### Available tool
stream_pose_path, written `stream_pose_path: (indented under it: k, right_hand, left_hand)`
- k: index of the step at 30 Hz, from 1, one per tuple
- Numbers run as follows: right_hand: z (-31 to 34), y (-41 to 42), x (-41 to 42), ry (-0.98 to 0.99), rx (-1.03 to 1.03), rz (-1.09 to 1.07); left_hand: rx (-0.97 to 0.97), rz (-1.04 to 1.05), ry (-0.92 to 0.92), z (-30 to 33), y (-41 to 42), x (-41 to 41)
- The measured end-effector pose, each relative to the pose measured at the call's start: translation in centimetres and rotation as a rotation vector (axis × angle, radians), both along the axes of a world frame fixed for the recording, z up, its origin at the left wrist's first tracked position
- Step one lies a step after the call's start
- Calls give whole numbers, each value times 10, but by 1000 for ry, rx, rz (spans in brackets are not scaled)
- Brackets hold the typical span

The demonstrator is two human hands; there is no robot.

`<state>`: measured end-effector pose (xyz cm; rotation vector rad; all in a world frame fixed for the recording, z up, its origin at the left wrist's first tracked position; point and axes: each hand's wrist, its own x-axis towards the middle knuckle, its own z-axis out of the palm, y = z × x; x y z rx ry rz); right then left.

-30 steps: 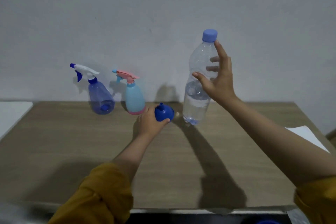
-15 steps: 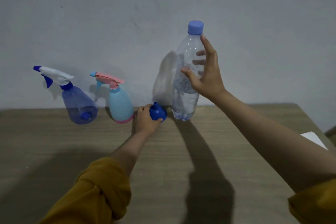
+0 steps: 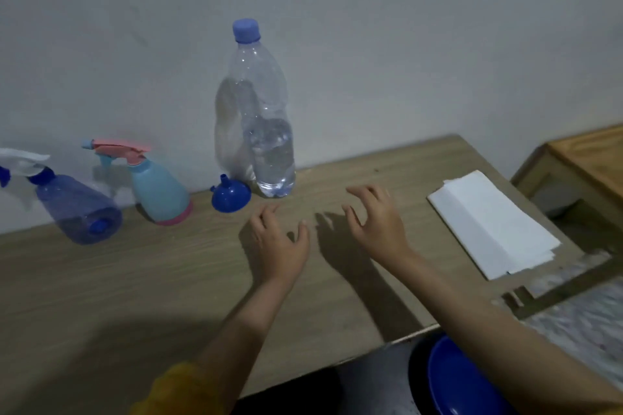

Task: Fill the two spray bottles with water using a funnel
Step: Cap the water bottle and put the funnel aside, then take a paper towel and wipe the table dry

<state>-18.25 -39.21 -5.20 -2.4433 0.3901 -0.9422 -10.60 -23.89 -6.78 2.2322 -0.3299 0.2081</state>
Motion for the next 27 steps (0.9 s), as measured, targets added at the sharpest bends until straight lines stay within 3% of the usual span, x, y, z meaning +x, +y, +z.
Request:
stream_pose_path:
  k: [7,11,15,20,27]
  right_hand:
    - [-33,-43,-142,199,49,-405]
    - [-44,-72,-183,220,97,-603]
    - [-42,-100,-203,175,240,-736]
    - [-49,-107,-208,205,297,-611]
    - [-60,-96,-201,162,305,-599]
  left_hand:
    - [56,-569,-6,-9,-91,-73]
    - [157,-757,-15,-20,-147,-83]
    - [198,-764,43,-24,-198,-78]
    - [289,-654,178,-22,-238,-59]
    - [79,-616,408,-25,-252,-53]
